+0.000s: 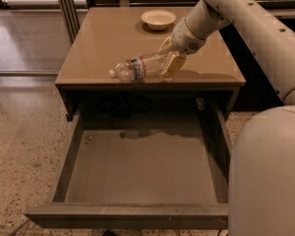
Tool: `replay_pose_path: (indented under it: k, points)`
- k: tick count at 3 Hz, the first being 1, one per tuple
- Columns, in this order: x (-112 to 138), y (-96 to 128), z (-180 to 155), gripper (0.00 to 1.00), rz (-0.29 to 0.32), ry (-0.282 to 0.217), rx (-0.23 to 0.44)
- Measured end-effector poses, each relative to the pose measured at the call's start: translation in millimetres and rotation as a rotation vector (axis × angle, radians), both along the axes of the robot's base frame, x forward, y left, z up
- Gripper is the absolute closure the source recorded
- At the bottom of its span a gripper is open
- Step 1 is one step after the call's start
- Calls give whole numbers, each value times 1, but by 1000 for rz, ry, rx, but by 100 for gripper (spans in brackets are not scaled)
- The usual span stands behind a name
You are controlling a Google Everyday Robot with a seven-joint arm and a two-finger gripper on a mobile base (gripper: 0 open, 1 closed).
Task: Pick water bottle from top drawer and place on counter
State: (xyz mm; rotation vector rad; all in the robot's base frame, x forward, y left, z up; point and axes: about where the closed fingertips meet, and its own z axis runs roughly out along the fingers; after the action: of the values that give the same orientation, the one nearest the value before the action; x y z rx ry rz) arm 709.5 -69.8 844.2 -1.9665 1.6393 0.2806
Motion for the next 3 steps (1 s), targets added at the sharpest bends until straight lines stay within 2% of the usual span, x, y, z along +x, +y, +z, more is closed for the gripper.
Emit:
replay_pose_path:
  k: [1, 2, 3]
  points:
    - [32, -1, -11, 100, -52, 1, -23]
    - [53, -6, -22, 100, -88, 30, -33]
    - [53, -6, -22, 74, -88, 30, -33]
